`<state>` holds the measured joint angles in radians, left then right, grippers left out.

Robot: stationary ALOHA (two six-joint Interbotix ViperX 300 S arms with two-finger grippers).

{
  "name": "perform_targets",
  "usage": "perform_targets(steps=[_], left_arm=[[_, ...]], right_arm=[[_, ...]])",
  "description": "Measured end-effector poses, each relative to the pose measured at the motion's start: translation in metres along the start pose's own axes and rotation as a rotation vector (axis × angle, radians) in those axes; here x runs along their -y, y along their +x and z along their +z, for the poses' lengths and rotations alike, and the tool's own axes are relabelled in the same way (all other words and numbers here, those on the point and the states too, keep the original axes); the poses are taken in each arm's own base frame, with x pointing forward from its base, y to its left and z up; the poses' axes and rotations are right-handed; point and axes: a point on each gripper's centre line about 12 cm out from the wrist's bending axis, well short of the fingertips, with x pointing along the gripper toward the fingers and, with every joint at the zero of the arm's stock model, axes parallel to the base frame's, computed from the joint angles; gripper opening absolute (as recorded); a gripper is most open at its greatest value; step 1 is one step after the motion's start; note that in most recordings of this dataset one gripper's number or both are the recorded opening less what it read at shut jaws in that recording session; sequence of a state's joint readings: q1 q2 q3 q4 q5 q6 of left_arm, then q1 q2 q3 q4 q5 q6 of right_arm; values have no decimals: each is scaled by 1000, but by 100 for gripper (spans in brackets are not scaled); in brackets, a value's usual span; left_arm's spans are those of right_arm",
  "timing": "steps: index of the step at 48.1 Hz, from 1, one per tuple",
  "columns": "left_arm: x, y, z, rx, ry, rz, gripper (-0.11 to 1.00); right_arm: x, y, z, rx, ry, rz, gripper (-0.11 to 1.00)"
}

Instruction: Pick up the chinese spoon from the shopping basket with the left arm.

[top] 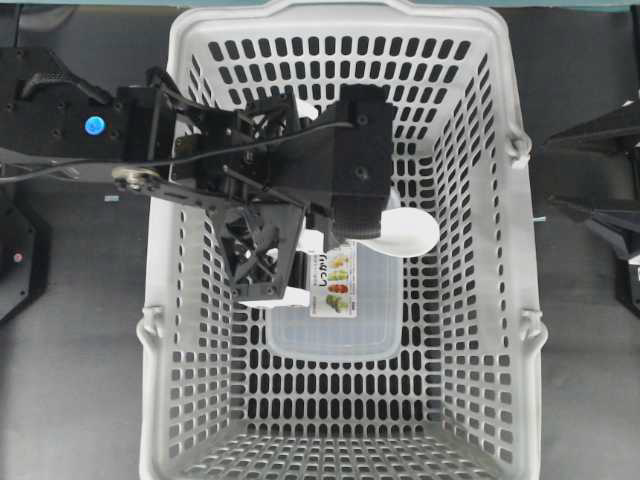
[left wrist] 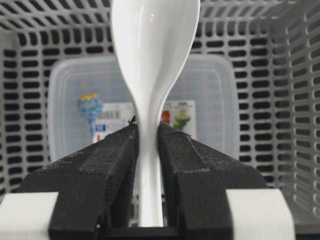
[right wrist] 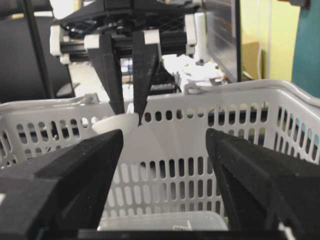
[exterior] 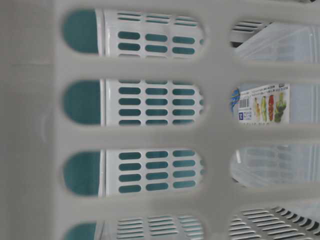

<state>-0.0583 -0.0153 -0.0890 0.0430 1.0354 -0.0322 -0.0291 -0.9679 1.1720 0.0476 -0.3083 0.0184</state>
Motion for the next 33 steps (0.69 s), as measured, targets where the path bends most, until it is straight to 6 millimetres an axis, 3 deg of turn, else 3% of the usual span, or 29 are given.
perform_targets(steps=[33], left_arm=[[5, 4, -4, -15, 10, -8, 13]], right_arm=[[1, 0, 0, 0, -1, -6, 66]])
